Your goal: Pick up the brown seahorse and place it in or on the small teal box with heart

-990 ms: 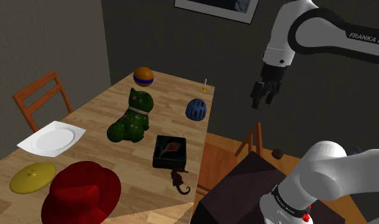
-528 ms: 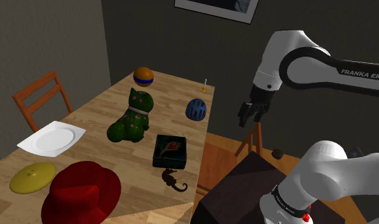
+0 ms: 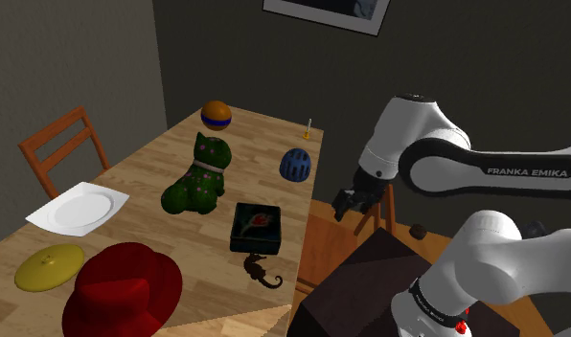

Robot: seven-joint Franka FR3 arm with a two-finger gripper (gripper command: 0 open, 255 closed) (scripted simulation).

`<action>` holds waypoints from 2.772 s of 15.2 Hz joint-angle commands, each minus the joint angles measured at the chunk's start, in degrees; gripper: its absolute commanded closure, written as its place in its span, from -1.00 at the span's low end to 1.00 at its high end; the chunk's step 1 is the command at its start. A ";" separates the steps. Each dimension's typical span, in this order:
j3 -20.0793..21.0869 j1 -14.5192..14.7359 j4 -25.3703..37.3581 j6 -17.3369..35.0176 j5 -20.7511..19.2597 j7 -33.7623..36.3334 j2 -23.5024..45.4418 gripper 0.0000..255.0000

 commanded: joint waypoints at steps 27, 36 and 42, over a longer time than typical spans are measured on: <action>128.48 -109.80 8.08 69.94 -24.67 57.29 28.92 -1.00; 130.62 -112.14 8.86 71.04 -24.80 57.50 27.28 -1.00; 130.62 -112.14 8.86 71.04 -24.80 57.50 27.28 1.00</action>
